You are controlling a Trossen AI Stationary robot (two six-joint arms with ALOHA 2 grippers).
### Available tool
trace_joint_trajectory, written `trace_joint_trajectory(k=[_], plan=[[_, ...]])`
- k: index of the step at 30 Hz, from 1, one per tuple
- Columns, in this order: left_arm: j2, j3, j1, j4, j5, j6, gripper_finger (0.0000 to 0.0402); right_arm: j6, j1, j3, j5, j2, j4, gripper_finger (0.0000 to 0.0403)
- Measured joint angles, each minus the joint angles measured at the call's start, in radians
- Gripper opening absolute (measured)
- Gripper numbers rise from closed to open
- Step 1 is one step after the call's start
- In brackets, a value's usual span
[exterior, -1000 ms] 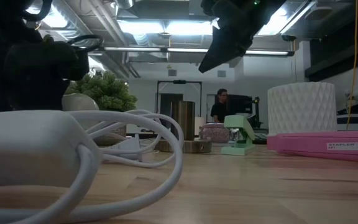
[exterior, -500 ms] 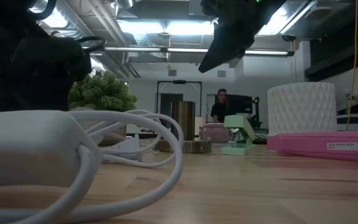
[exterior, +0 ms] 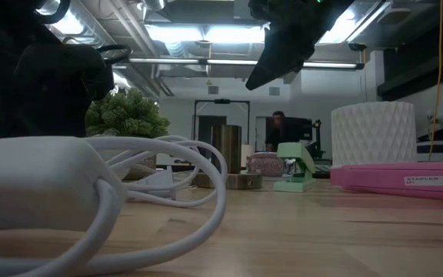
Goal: Screw lightbulb
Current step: Insert the white lightbulb into the lamp socket
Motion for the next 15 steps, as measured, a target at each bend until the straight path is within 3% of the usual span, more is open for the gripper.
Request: trace_joint_trajectory(k=[4,15], plan=[[0.000,0.000,0.000,0.000,0.000,-0.032,0.0204,0.000,0.000,0.000,0.000,0.000,0.000,0.0017],[-0.032,-0.003,0.000,0.009,0.030,-0.042,0.0132,0.000,0.000,0.000,0.000,0.000,0.000,0.0017]])
